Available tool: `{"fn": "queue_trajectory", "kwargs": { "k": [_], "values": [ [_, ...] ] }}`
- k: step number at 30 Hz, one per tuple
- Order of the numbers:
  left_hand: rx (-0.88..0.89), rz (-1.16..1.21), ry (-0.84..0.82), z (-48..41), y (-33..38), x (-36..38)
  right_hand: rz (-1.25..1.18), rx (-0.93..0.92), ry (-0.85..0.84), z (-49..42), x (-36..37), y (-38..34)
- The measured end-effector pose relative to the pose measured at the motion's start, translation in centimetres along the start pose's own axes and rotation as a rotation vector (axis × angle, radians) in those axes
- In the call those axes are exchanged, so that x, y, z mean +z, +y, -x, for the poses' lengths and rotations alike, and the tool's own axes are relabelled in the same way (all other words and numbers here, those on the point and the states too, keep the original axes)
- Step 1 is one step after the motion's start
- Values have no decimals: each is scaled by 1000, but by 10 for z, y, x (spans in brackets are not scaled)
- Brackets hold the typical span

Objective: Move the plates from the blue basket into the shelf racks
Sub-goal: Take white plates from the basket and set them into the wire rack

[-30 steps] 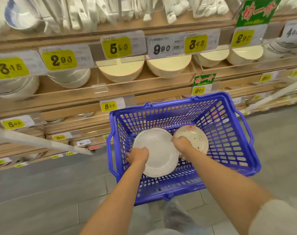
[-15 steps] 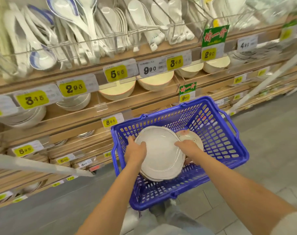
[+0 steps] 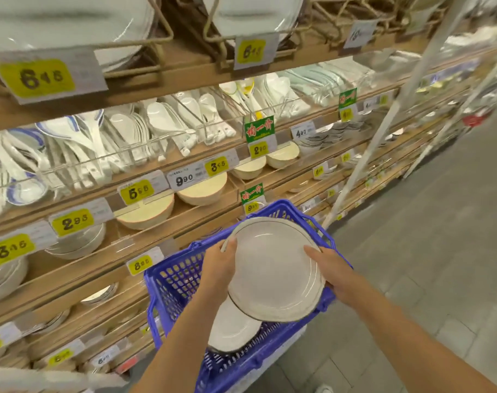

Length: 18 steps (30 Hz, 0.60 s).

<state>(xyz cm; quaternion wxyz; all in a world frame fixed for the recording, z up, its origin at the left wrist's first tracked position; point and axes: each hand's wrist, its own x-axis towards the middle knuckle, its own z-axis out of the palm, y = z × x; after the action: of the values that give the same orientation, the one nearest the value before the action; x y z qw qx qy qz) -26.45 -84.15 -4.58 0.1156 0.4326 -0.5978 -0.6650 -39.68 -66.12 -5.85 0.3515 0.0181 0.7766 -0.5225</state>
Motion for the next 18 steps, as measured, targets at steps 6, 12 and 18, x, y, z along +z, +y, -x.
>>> {"fn": "queue_trajectory", "kwargs": {
  "k": [6,12,18],
  "values": [
    [48,-45,-20,24,29,70,-127,-79,67,13,-73,-3],
    [179,-205,-63,50,48,162,-135,-116,75,20,-176,-6],
    [154,-169,-84,79,69,263,-107,-184,106,20,-284,-12]
  ]
}}
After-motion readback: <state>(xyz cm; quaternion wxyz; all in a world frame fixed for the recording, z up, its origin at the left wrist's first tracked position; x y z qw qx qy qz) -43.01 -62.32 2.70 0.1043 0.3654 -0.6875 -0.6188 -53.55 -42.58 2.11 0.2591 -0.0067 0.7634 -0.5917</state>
